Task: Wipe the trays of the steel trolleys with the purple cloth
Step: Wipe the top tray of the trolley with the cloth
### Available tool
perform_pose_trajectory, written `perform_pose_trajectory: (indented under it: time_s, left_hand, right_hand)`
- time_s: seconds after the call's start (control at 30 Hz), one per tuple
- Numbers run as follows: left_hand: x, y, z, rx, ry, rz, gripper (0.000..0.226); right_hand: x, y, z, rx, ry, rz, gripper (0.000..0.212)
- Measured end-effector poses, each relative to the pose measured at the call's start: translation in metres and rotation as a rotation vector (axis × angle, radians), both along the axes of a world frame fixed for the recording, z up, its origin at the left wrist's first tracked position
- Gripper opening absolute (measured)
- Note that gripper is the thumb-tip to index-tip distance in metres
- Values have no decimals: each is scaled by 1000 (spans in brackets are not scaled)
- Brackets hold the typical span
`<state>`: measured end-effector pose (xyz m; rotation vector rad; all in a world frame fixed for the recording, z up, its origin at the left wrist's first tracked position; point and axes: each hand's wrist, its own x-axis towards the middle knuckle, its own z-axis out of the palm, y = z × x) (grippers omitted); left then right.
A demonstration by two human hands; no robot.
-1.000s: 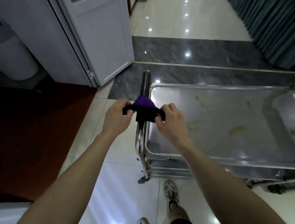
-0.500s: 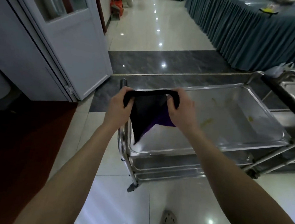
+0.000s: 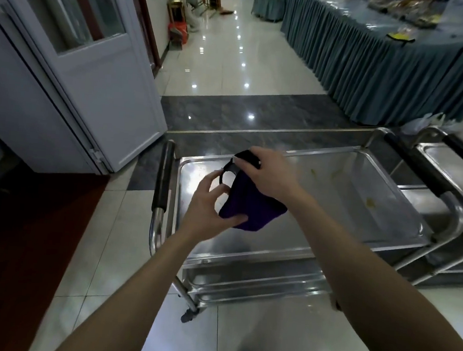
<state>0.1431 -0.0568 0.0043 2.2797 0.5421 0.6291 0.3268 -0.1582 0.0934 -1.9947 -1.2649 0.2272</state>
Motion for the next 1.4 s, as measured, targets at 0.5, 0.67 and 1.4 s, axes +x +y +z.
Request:
perform_pose_trajectory:
  time_s: [0.5,0.67,1.4]
  left_hand:
    - [-5,40,-8,-248,297,63,57]
    - [-29,44,-51,-316,628,42,28]
    - [-19,163,-92,230,583,466,78]
  right_hand:
    - [14,-15,-59,-187,168,180,14]
    - [10,-30,-109,-268,289,187,13]
    - [-83,21,-302,-746,-250,-51,97]
